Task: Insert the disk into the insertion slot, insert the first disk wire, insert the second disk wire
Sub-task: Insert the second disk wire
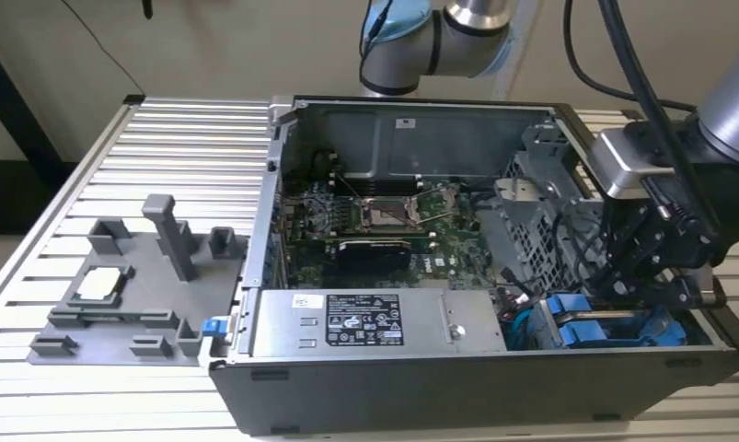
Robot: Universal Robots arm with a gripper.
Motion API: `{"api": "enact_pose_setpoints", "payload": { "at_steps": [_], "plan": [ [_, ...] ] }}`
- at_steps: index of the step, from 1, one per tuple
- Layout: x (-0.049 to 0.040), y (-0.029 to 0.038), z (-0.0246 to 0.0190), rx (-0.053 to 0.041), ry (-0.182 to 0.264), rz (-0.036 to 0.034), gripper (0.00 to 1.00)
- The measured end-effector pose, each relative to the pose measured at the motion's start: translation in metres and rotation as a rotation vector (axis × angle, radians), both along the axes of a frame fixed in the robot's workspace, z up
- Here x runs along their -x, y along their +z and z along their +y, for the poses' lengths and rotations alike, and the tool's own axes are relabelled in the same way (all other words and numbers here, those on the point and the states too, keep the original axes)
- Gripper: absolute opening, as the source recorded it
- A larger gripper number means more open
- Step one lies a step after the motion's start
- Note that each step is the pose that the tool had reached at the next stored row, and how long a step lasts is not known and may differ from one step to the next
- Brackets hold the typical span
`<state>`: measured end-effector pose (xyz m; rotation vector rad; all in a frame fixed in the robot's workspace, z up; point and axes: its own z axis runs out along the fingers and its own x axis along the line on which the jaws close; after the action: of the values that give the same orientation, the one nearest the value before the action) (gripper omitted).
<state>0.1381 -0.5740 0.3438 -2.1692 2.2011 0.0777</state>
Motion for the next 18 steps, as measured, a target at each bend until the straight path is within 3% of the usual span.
{"api": "enact_pose_setpoints", "payload": {
  "at_steps": [18],
  "plan": [
    [-0.0017,-0.0059,0.0003,0.0001,-0.016,0.0000,0.16]
  ]
}}
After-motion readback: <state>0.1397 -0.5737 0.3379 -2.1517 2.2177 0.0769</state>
